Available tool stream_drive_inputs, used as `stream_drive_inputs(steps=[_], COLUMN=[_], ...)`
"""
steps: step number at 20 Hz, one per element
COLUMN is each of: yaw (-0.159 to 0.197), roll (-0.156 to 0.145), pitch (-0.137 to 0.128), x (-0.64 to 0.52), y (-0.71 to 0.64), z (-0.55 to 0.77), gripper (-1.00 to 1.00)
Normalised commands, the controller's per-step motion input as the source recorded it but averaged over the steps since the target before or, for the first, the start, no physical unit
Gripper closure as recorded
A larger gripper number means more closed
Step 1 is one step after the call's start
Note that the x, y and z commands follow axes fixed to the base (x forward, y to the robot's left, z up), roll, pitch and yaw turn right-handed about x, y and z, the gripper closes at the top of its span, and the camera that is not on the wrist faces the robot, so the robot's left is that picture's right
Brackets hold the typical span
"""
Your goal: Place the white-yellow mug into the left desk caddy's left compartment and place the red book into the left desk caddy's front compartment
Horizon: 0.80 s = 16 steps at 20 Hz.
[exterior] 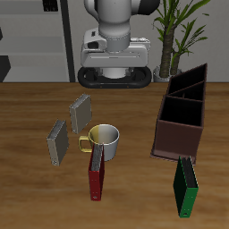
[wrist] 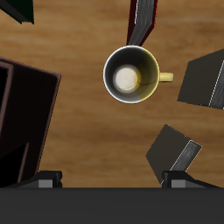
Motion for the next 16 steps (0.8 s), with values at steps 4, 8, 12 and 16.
stream_drive_inputs(steps=[4, 8, 12, 16], yaw=[-0.036, -0.018, -0.005, 0.026], roll=[-0.002, -0.005, -0.039, -0.01], pitch=[0.012, 0.006, -0.01, 0.015], x=[0.06, 0.03, 0.06, 0.14], y=[0.12, -0.04, -0.18, -0.14], z=[-0.01, -0.02, 0.0, -0.07], gripper=[-1.0, -1.0, -1.0, -1.0])
